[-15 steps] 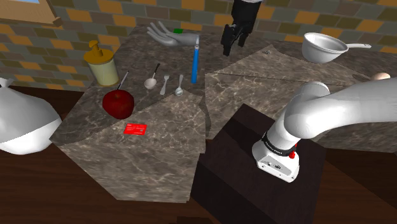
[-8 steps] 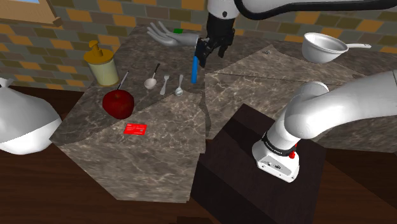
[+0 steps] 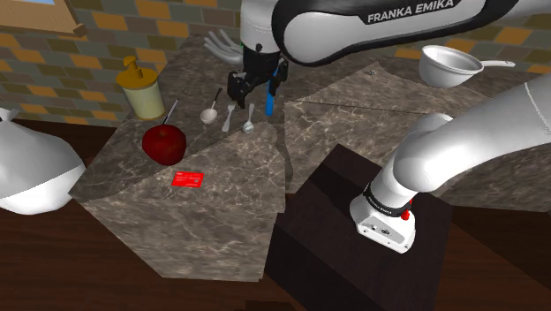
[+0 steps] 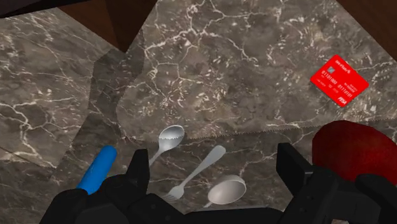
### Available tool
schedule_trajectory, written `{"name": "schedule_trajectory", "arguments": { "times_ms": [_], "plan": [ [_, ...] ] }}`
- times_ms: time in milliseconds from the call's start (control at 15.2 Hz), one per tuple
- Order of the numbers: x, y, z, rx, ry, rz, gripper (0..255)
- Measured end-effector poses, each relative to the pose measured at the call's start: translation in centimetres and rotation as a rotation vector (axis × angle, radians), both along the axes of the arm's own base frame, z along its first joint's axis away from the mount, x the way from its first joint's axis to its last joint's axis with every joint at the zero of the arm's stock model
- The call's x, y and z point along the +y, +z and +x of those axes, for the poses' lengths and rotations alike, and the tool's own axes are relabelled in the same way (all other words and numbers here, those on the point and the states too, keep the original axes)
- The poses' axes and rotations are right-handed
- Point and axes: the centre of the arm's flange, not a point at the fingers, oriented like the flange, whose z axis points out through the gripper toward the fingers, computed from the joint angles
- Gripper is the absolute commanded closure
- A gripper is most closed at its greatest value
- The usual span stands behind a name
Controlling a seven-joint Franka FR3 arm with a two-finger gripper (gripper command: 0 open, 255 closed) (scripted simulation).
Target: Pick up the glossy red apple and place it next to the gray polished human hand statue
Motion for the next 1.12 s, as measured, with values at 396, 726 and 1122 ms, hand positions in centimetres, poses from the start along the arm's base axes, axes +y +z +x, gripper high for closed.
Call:
{"name": "schedule_trajectory", "arguments": {
  "times_ms": [396,726,1122],
  "plan": [
    [6.7,-2.9,3.8,-0.059,-0.070,-0.013,0],
    [11.6,-4.7,7.2,-0.106,-0.128,-0.025,0],
    [17.0,-6.8,12.2,-0.167,-0.203,-0.035,0]
  ]
}}
